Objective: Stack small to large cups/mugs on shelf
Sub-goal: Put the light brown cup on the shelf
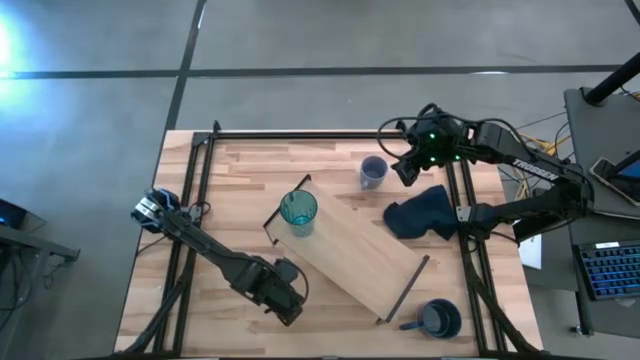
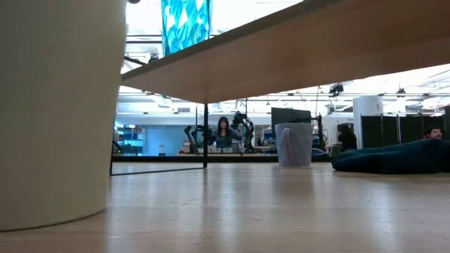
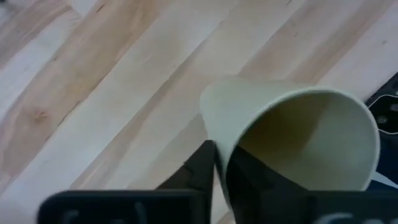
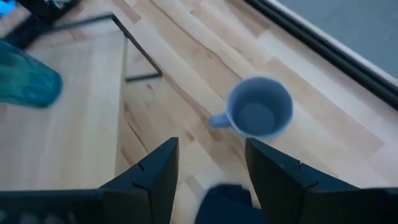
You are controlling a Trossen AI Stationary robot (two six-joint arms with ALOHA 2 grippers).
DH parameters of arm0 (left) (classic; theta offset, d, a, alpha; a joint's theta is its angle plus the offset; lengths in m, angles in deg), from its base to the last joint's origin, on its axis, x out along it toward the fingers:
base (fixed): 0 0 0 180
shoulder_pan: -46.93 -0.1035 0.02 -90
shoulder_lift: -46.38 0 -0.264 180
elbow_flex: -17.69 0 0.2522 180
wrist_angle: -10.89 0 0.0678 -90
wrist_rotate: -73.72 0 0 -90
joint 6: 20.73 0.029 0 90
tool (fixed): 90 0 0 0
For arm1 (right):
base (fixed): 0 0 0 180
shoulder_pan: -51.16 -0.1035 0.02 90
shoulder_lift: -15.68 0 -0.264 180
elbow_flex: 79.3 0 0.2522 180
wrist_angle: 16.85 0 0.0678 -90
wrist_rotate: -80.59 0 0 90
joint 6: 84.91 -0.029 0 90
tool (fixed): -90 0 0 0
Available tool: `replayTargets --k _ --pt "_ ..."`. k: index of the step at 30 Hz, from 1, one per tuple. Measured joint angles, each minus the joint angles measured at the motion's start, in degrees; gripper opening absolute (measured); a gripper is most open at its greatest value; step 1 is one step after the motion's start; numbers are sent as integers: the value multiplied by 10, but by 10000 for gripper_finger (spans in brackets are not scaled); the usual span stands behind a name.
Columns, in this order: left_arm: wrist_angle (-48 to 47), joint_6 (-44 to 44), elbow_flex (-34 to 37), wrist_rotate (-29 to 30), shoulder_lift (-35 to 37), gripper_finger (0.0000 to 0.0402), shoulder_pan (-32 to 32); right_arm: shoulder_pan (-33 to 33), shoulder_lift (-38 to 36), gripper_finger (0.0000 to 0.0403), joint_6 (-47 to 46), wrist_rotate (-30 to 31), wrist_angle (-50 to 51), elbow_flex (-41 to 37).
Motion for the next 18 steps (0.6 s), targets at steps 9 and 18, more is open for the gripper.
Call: replayTargets --k 9,18 --pt "-75 -43 -95 24 51 1 -20 -16 -2 168 5 0 84 0" --pt "-171 -50 -241 101 64 0 -52 -76 -10 156 -18 -9 88 0"
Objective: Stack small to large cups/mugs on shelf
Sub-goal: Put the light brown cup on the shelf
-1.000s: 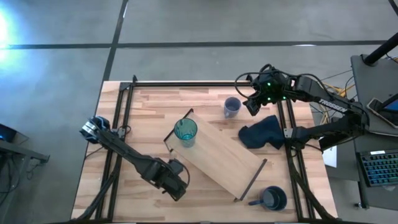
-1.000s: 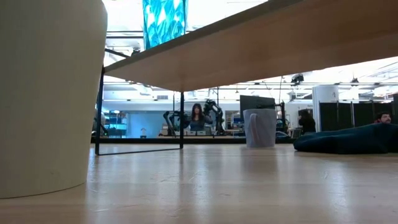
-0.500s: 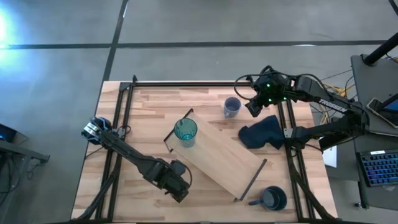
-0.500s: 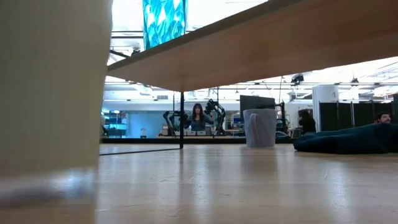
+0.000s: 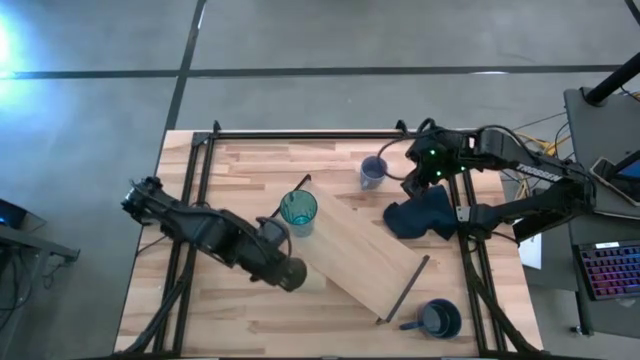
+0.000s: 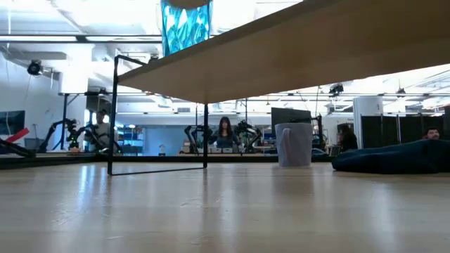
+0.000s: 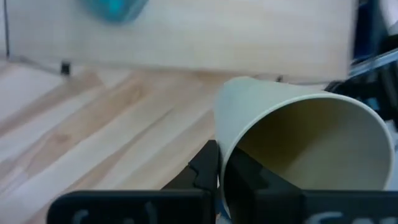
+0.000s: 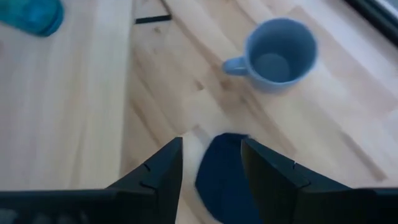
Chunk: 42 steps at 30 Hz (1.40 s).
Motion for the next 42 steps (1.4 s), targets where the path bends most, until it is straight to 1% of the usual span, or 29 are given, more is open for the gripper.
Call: replayTargets --k 6,8,11,16,20,23,30,31,39,42 --pt "2 37 -11 7 -9 0 -34 -66 1 155 -33 -11 -9 0" --pt "16 56 -11 7 -15 0 -46 -90 1 155 -43 -11 -19 0" --pt "39 88 -18 8 -21 0 -63 -124 1 155 -66 -13 -52 0" --pt "31 111 -29 19 -24 0 -83 -179 4 155 -97 -56 -110 0" --pt "32 121 -28 20 -24 0 -90 -222 21 150 -116 -56 -150 0" --pt "33 125 -28 19 -24 0 -94 -245 45 124 -121 -56 -178 0" --pt "35 125 -27 26 -26 0 -97 -257 88 24 -110 -56 -234 0" --pt "35 125 -27 27 -26 0 -97 -257 91 16 -108 -56 -239 0" --pt "35 125 -27 34 -26 0 -99 -257 117 8 -111 -56 -280 0" --pt "35 125 -27 34 -26 0 -99 -258 139 8 -117 -77 -311 0"
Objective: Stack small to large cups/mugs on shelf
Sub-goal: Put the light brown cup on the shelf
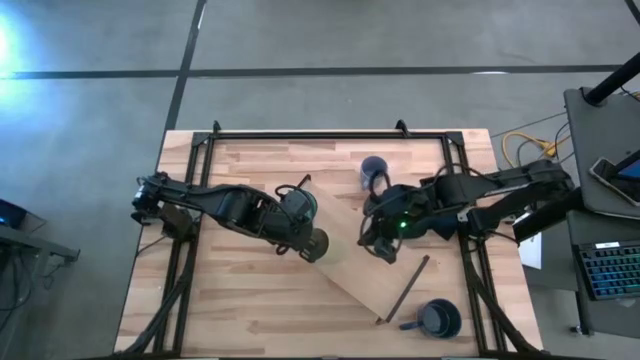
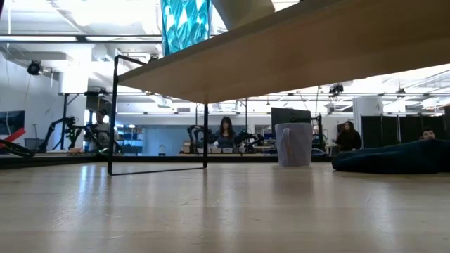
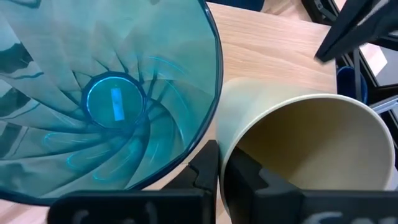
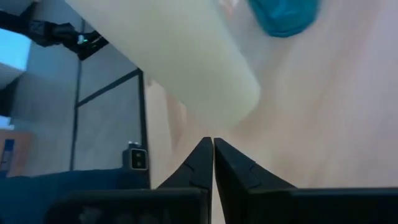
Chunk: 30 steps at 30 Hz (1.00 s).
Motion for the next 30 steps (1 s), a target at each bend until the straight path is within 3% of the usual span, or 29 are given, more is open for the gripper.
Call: replayTargets --k 25,30 --pt "14 11 1 1 0 0 -1 -4 35 8 -4 -5 -29 0" --pt "19 11 4 1 0 25 -2 -4 35 9 -2 -5 -29 0"
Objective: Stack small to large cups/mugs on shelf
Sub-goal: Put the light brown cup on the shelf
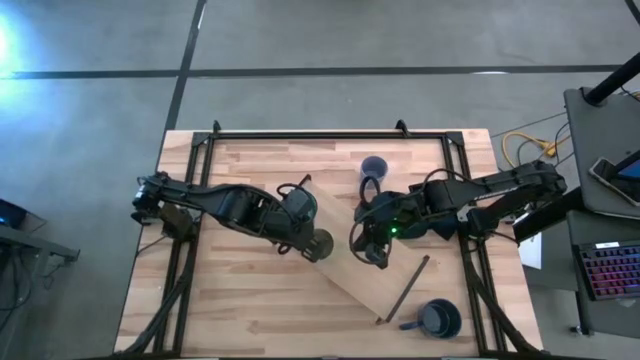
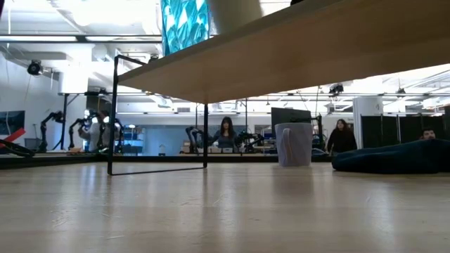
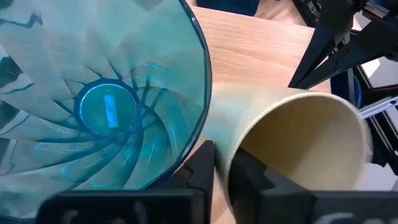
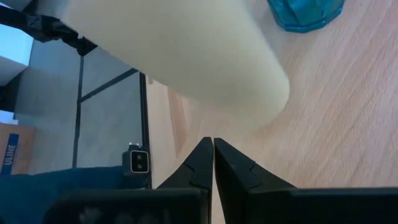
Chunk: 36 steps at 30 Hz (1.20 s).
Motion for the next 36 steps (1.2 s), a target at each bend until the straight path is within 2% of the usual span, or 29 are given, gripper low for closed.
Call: replayTargets --k 8,19,24,36 --pt "13 0 2 0 -1 73 -1 0 0 9 5 0 0 0" --pt "12 -2 4 1 -1 76 -3 0 0 9 6 0 0 -15" --pt "34 -6 -4 -16 -1 76 -3 0 0 9 6 0 0 -18" --pt "27 -59 -14 -23 0 75 57 10 -1 9 17 0 0 -9"
